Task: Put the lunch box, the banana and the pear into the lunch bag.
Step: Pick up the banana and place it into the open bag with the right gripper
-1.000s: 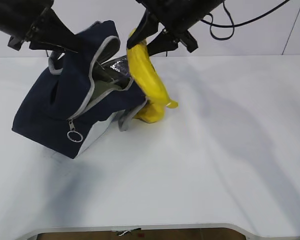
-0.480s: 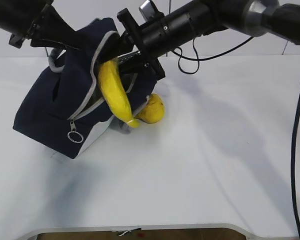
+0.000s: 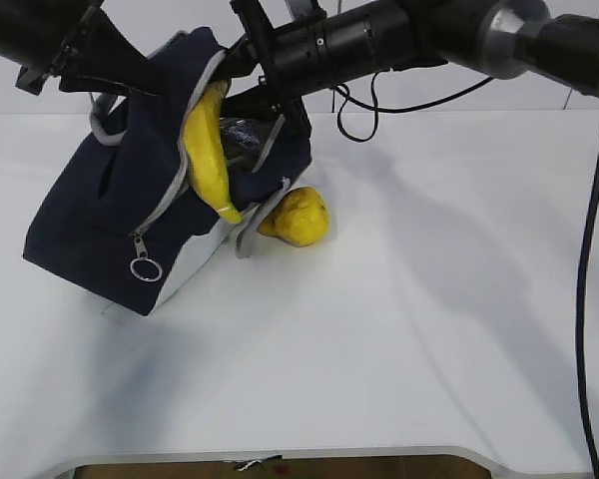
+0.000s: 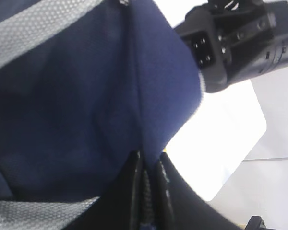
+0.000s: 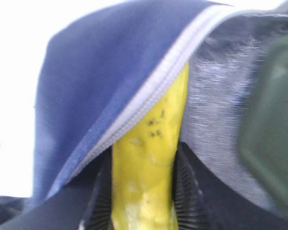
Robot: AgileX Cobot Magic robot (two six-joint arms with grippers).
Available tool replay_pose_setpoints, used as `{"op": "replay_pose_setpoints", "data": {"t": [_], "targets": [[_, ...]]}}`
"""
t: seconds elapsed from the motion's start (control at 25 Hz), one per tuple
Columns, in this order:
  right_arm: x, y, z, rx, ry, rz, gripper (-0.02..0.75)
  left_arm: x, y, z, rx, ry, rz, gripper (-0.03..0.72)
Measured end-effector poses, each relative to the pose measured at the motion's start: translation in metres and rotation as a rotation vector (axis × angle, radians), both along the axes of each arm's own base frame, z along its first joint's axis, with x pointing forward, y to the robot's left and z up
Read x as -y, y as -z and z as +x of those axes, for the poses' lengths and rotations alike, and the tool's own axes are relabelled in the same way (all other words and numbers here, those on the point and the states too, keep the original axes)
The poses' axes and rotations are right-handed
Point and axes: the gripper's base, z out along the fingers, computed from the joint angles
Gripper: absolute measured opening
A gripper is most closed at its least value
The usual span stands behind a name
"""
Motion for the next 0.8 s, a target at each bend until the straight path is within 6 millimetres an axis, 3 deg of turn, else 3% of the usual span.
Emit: {"op": "replay_pose_setpoints", "data": {"t": [0.36,0.8], "targets": [[-0.004,-0.007,0.007,-0.004,0.088,0.111,0.293,0.000,-0.001,0.000,0.001,-0.002,-0.004,0.022],[-0.004,-0.012,0.004,-0.061,0.050,0.197,0.293,0.000,-0.003,-0.001,-0.008,0.013,-0.019,0.022]]}}
